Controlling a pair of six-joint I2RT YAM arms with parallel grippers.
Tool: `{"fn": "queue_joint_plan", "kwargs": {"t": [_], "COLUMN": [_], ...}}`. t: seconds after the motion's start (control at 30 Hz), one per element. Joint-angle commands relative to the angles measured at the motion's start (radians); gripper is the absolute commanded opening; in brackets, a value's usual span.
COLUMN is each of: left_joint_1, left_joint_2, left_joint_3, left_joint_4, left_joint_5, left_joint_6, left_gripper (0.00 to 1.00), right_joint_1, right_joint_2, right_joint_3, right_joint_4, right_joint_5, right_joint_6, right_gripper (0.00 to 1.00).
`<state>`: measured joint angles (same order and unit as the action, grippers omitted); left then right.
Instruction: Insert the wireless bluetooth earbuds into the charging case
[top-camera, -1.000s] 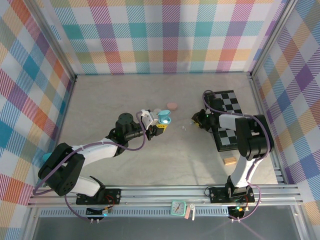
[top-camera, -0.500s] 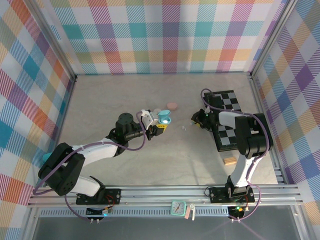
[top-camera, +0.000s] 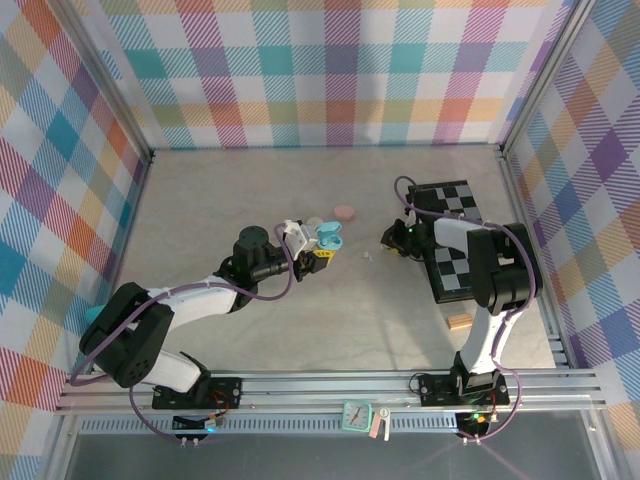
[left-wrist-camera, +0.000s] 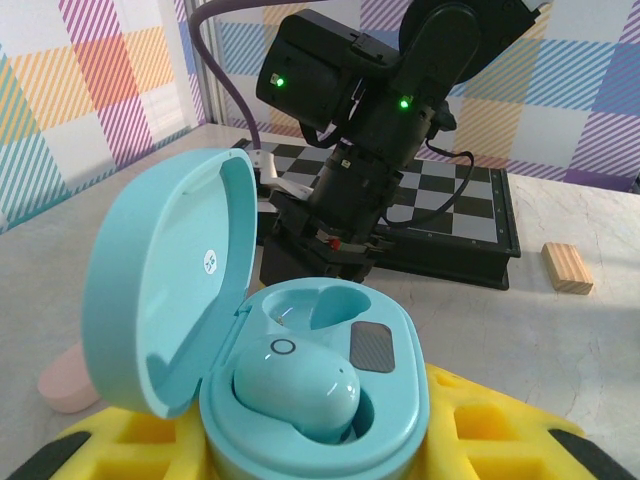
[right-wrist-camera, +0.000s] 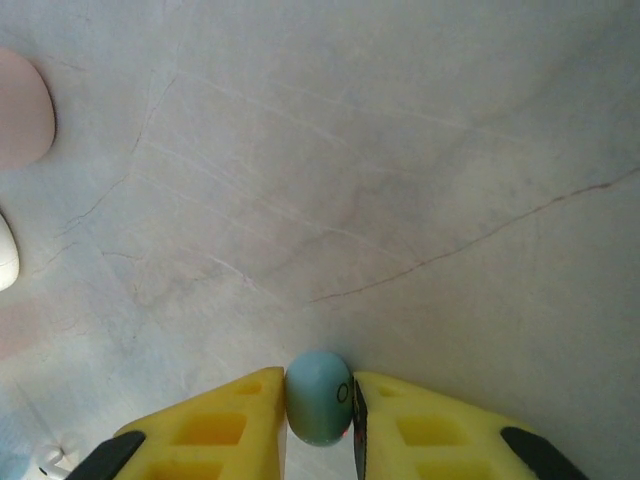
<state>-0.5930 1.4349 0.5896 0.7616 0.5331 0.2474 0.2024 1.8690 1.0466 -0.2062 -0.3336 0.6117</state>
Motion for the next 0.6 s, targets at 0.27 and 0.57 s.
{"fn": "queue_joint_plan", "kwargs": {"t": [0.27,0.57], "left_joint_1": [-0.001,-0.001], "left_joint_2": [0.008,0.038], "left_joint_3": [0.012,0.025], "left_joint_4": [0.041,0.038], "left_joint_5": [0.017,0.008], "left_joint_6": [-0.008,-0.005], "left_gripper": [0.27,0.27], "right_joint_1": [0.036,0.061], "right_joint_2": [-0.015,-0.188], "right_joint_3": [0.002,-0.048], "right_joint_4": [-0.06,-0.109], "right_joint_5": [0.052,0.111], "right_joint_6": [-0.053,-0.121], "right_gripper": [0.19,0.18]}}
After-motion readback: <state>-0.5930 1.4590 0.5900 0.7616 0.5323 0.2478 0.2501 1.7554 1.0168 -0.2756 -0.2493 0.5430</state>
